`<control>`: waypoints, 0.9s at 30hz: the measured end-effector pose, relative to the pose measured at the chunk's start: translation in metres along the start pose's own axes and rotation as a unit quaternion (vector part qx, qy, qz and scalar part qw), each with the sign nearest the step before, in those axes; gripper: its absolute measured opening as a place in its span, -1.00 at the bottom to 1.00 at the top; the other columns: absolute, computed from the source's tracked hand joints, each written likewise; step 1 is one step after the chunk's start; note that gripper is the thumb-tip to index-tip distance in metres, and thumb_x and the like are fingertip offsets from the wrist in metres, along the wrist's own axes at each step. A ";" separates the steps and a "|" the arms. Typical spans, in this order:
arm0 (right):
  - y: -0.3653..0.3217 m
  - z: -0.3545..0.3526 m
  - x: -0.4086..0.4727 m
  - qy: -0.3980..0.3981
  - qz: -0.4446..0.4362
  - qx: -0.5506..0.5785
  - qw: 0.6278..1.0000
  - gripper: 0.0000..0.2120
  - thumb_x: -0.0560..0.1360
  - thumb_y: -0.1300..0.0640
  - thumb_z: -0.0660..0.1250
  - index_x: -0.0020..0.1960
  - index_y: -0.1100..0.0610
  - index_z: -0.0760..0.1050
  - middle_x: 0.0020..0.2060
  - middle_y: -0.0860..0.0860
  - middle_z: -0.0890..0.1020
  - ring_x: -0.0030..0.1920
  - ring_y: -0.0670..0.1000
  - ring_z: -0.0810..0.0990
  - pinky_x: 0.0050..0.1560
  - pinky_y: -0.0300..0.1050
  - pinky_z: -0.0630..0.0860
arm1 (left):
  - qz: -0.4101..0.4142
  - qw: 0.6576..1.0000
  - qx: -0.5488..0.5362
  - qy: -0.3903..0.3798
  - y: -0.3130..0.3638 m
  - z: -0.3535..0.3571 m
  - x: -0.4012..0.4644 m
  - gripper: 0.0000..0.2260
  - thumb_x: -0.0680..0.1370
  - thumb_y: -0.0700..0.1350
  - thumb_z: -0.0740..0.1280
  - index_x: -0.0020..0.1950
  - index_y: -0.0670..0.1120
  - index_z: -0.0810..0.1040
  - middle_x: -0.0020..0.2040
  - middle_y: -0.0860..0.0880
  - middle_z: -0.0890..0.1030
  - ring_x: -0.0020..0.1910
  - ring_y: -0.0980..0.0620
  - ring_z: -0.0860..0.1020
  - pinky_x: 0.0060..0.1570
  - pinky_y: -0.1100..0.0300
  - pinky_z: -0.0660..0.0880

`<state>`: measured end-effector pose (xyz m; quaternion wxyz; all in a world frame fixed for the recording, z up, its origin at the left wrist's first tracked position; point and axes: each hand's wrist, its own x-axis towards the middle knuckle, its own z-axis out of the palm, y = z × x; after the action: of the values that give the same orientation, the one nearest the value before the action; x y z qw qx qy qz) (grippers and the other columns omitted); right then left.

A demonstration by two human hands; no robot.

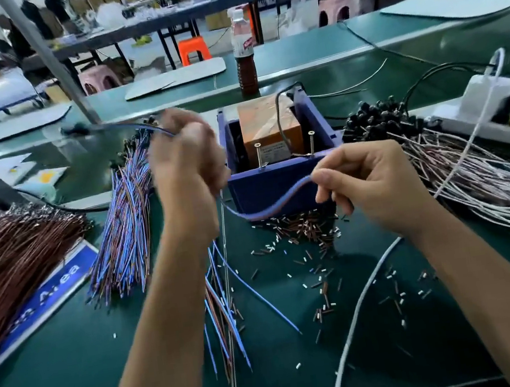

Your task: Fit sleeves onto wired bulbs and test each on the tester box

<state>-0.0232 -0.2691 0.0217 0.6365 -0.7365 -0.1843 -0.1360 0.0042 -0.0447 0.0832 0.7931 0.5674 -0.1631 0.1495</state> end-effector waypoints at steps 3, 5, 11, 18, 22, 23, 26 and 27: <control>0.009 -0.001 -0.009 -0.017 0.032 0.028 0.999 -0.90 0.54 0.16 0.49 -0.11 0.18 0.68 -0.35 0.15 0.70 -0.48 0.05 0.50 -0.47 -0.20 0.46 | -0.028 0.978 0.117 -0.171 -0.032 0.010 -0.024 -0.65 0.70 -0.06 0.07 -0.12 -0.18 0.53 -0.45 -0.02 0.29 -0.51 0.10 0.19 -0.50 0.29 0.16; 0.014 0.000 -0.013 -0.027 0.055 0.048 0.997 -0.92 0.52 0.16 0.51 -0.13 0.15 0.69 -0.36 0.15 0.69 -0.47 0.02 0.51 -0.45 -0.22 0.46 | -0.050 0.963 0.166 -0.206 -0.050 0.012 -0.029 -0.60 0.72 -0.03 0.07 -0.05 -0.23 0.59 -0.41 -0.09 0.37 -0.51 0.14 0.26 -0.50 0.33 0.20; 0.018 -0.003 -0.015 -0.060 0.092 0.174 0.979 -0.89 0.48 0.11 0.51 -0.18 0.14 0.69 -0.41 0.14 0.65 -0.49 -0.06 0.51 -0.45 -0.29 0.43 | -0.079 0.956 0.181 -0.216 -0.071 0.013 -0.043 -0.73 0.69 -0.10 0.15 0.23 -0.15 0.58 -0.38 -0.06 0.54 -0.51 0.13 0.36 -0.46 0.33 0.28; 0.018 -0.015 -0.016 -0.130 0.118 0.193 0.965 -0.88 0.51 0.13 0.47 -0.19 0.13 0.66 -0.40 0.14 0.62 -0.47 -0.05 0.52 -0.46 -0.30 0.44 | -0.052 0.990 -0.113 -0.068 -0.032 -0.002 -0.021 -0.62 0.74 0.07 -0.01 0.06 -0.14 0.48 -0.39 0.00 0.45 -0.47 0.06 0.33 -0.47 0.23 0.33; 0.020 -0.019 -0.014 -0.126 0.138 0.155 0.970 -0.86 0.49 0.11 0.52 -0.21 0.13 0.66 -0.39 0.17 0.63 -0.48 -0.02 0.50 -0.46 -0.29 0.43 | -0.010 0.983 -0.186 -0.007 -0.007 -0.039 -0.005 -0.70 0.77 -0.02 0.03 0.02 -0.08 0.49 -0.31 0.06 0.38 -0.38 0.12 0.27 -0.43 0.29 0.31; 0.021 -0.019 -0.013 -0.123 0.146 0.140 0.972 -0.86 0.47 0.09 0.52 -0.22 0.13 0.67 -0.39 0.18 0.63 -0.48 -0.01 0.49 -0.46 -0.28 0.43 | -0.005 0.982 -0.188 0.012 -0.002 -0.047 -0.001 -0.73 0.76 -0.03 0.05 0.05 -0.07 0.49 -0.30 0.07 0.37 -0.38 0.14 0.25 -0.43 0.32 0.29; 0.024 -0.016 -0.012 -0.103 0.162 0.098 0.976 -0.84 0.46 0.09 0.55 -0.20 0.16 0.68 -0.38 0.19 0.66 -0.50 -0.02 0.50 -0.46 -0.27 0.45 | -0.006 0.987 -0.144 0.065 0.005 -0.066 0.007 -0.79 0.76 -0.05 0.07 0.06 -0.02 0.47 -0.32 0.11 0.31 -0.43 0.16 0.14 -0.48 0.33 0.14; 0.025 -0.014 -0.011 -0.089 0.163 0.091 0.978 -0.84 0.46 0.09 0.54 -0.20 0.17 0.68 -0.38 0.19 0.67 -0.51 -0.02 0.50 -0.47 -0.27 0.45 | -0.018 0.991 -0.119 0.056 0.005 -0.067 0.008 -0.78 0.76 -0.05 0.08 0.02 0.01 0.48 -0.34 0.11 0.27 -0.45 0.17 0.11 -0.50 0.32 0.10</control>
<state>-0.0217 -0.2870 -0.0033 0.6957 -0.7045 -0.1296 0.0534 0.0151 0.0203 0.0703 0.8653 0.4629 -0.1250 0.1464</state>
